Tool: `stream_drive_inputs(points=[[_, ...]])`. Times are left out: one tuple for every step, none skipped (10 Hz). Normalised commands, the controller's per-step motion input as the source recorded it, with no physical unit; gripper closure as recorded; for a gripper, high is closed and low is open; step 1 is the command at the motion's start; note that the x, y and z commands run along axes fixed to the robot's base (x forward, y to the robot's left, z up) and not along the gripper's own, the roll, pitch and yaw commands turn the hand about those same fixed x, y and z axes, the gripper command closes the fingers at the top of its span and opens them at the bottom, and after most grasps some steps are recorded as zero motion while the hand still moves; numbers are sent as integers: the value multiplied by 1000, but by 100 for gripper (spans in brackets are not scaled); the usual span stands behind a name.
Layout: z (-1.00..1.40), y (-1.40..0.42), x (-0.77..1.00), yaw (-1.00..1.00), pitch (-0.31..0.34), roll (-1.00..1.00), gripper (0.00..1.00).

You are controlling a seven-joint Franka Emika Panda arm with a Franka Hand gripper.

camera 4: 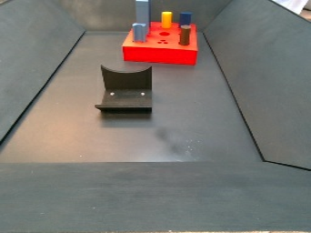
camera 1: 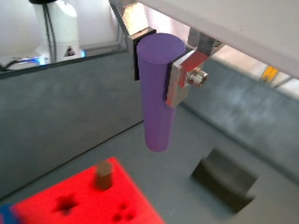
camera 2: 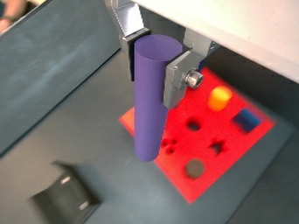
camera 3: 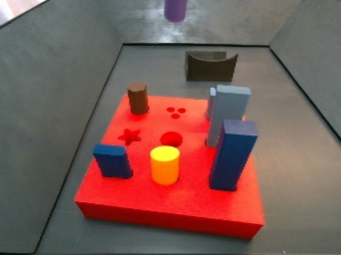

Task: Pick up the round object. Move up. Place the round object on the fixture. Regrasp the round object. Move to above the board. Insert the round object.
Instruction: Move to above the board, then insert the round object.

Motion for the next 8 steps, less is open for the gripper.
stream_drive_inputs(points=[[19, -73, -105, -128, 25, -953, 100], [12, -26, -83, -87, 11, -722, 100], [7, -9, -67, -50, -6, -509, 100], [5, -3, -54, -33, -17, -337, 100], [0, 5, -38, -21, -16, -207, 100], [0, -20, 0, 0, 0, 0, 100], [-237, -9, 40, 0, 4, 0, 100], [-226, 0, 6, 0, -6, 0, 100]])
